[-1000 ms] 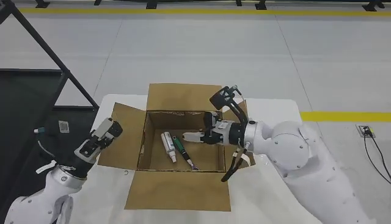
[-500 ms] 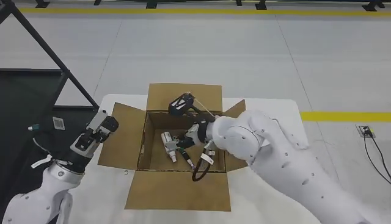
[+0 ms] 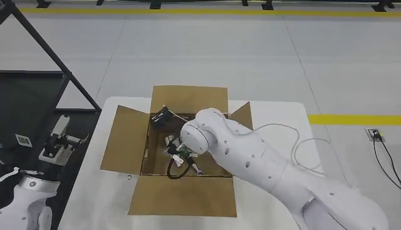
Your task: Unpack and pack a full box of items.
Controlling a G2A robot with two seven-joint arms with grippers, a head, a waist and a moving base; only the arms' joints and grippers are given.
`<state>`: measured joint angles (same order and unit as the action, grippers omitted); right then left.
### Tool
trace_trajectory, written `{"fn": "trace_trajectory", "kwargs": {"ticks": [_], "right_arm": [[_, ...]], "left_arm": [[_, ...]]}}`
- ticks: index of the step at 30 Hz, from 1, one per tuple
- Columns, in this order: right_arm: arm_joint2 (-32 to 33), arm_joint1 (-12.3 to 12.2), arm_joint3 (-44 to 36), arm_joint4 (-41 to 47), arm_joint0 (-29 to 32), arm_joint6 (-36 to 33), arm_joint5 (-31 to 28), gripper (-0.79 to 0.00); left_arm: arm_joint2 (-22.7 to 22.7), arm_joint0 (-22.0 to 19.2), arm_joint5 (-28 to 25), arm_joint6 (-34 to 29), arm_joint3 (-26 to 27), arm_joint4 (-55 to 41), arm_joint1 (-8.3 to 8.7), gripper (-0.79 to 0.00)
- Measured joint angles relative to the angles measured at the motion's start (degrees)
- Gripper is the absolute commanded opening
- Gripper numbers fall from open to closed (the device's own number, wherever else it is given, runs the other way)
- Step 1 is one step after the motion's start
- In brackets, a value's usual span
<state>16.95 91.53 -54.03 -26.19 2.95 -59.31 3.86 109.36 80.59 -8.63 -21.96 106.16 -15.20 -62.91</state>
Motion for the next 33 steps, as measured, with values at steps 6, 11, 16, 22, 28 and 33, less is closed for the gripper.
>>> {"fn": "trace_trajectory", "kwargs": {"ticks": [6, 11, 16, 22, 28, 33], "right_arm": [[0.06, -0.19, -0.45, -0.07, 0.03, 0.03, 0.06, 0.000], [-0.45, 0.07, -0.34, -1.22, 1.00, 1.06, 0.10, 0.000], [-2.76, 3.05, 2.34, -4.53, 2.57, 2.56, 3.19, 0.000], [-4.96, 8.49, 9.54, -6.61, 3.82, 5.95, 6.24, 0.000], [-4.79, 13.69, 18.56, -6.48, 3.72, 9.56, 6.47, 0.000], [-4.84, 17.26, 25.09, -6.76, 3.52, 9.88, 4.30, -0.409]], "left_arm": [[-0.13, 0.04, 0.30, -0.29, -0.10, 0.33, 0.03, 0.000], [-0.13, 0.04, 0.29, -0.28, -0.09, 0.32, 0.03, 0.000], [0.24, 0.92, 0.56, -0.82, -0.24, 0.97, 0.07, 0.000], [2.12, 1.58, 2.35, -2.46, -2.28, 1.87, 0.37, 0.000], [2.66, 1.76, 2.37, -3.50, -2.93, 1.38, 0.49, 0.000], [2.42, 2.16, 1.86, -3.60, -2.57, 1.31, 0.49, 0.000]]}}
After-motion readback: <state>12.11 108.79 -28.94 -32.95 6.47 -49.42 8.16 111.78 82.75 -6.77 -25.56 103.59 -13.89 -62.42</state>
